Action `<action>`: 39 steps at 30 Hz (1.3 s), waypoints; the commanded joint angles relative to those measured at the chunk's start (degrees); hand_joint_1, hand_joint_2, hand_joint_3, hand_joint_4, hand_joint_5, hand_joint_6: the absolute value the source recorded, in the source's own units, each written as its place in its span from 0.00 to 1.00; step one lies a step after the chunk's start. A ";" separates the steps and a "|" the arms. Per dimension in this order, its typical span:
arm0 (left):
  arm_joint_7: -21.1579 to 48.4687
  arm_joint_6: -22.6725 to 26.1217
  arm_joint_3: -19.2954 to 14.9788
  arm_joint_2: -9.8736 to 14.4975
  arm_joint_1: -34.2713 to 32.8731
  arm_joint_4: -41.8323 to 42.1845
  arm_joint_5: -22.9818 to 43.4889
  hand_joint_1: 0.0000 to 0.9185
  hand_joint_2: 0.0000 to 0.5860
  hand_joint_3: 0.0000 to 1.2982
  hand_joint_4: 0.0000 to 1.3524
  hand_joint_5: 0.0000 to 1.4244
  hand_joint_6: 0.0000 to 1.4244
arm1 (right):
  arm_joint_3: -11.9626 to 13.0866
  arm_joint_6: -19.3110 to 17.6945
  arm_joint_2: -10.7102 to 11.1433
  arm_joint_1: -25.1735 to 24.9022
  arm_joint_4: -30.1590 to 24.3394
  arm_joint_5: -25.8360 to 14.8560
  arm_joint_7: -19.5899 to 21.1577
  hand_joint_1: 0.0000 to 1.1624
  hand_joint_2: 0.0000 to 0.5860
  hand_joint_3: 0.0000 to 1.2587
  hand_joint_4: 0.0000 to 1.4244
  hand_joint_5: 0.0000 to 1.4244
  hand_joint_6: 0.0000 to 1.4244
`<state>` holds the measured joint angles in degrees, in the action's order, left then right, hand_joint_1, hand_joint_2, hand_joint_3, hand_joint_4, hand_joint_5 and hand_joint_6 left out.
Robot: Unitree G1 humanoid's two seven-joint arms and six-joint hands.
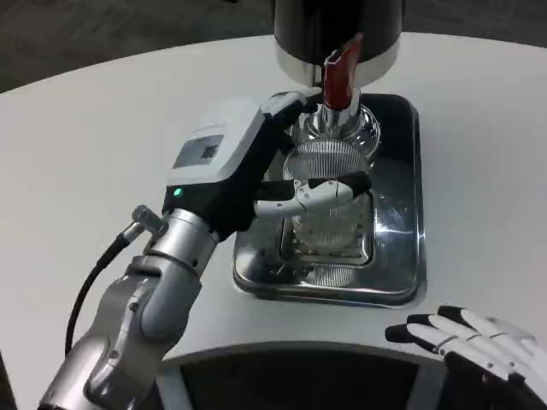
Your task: Grasp the cup under the faucet to collect the drink, then remove the cup.
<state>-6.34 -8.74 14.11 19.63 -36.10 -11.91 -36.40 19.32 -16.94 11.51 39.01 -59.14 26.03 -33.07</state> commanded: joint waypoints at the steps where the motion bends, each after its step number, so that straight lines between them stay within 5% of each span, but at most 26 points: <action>1: 0.48 -0.05 -1.14 1.48 2.19 2.39 0.16 0.28 0.17 0.20 0.18 0.40 0.75 | -0.50 0.60 -0.08 -0.11 -0.86 0.55 -0.84 0.38 0.81 0.15 0.08 0.04 0.03; 26: 3.36 0.21 -11.38 5.15 10.68 19.48 4.89 0.25 0.17 0.24 0.22 0.40 0.74 | -3.26 3.46 0.35 -2.75 -0.86 2.25 -1.53 0.39 0.80 0.15 0.08 0.04 0.03; 39: 9.69 -2.26 -16.34 5.54 2.96 26.33 17.80 0.08 0.15 0.31 0.30 0.38 0.67 | -5.54 3.87 -0.27 -3.99 -0.86 4.16 -1.80 0.39 0.80 0.16 0.08 0.04 0.03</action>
<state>1.31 -9.77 -1.40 24.67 -29.97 12.99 -22.01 14.25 -13.21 11.70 35.08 -59.14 29.83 -34.23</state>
